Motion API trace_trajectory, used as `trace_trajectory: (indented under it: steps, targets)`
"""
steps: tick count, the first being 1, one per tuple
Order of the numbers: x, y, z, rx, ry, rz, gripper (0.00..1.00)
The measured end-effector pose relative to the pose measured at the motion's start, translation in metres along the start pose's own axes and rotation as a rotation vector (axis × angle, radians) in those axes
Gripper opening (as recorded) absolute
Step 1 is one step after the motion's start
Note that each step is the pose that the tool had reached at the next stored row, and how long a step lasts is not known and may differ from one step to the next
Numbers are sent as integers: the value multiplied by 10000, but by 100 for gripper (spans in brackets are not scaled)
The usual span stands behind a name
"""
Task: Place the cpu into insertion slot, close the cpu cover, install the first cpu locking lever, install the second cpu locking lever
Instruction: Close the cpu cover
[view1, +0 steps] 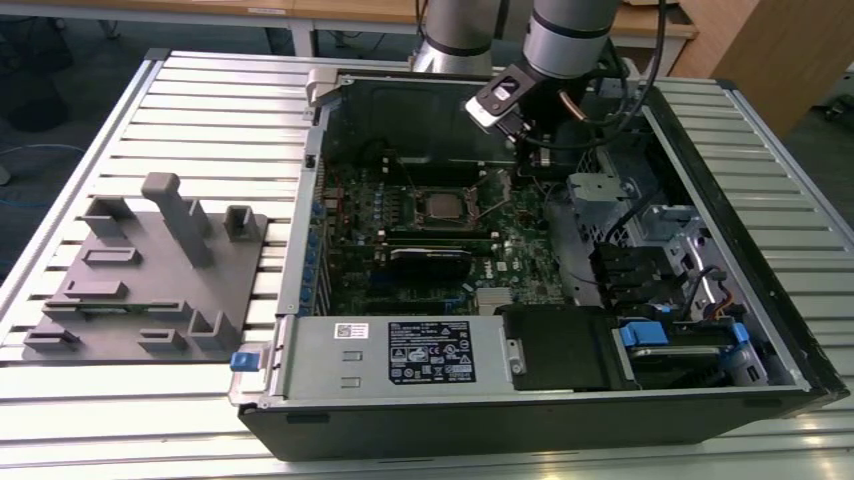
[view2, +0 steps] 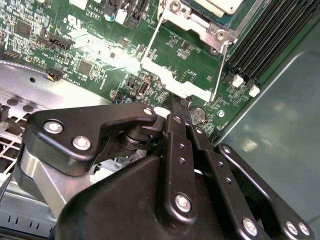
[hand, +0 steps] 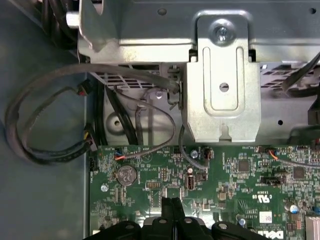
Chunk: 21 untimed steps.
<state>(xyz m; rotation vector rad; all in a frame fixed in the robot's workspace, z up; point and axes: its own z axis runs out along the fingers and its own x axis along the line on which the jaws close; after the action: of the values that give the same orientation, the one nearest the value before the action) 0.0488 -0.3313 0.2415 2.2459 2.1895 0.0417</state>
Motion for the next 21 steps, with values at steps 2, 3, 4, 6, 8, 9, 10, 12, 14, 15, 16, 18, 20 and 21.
trace_trajectory:
  steps: [2, 3, 4, 6, 8, 9, 10, 12, 14, 15, 16, 18, 20, 21]
  targets:
    - [-1, -38, -1, -2, 0, 3, 10]
    - [-2, -60, -2, -5, 1, 6, 10]
    - [-3, -83, -2, -9, 0, 7, 10]
    - [-4, -132, -3, -23, 2, 15, 10]
    - [-5, -178, -4, -38, 4, 22, 10]
    - [-6, -201, -5, -46, 4, 26, 10]
    - [-7, -222, -6, -56, 5, 30, 10]
    - [-8, -265, -6, -76, 7, 36, 10]
    - [-9, -306, -7, -96, 6, 43, 10]
    - [-10, -326, -8, -106, 7, 46, 10]
    - [-10, -346, -8, -115, 8, 51, 10]
    - [-11, -384, -9, -132, 7, 62, 10]
    - [-12, -424, -9, -150, 9, 74, 10]
    - [-13, -443, -10, -159, 9, 80, 10]
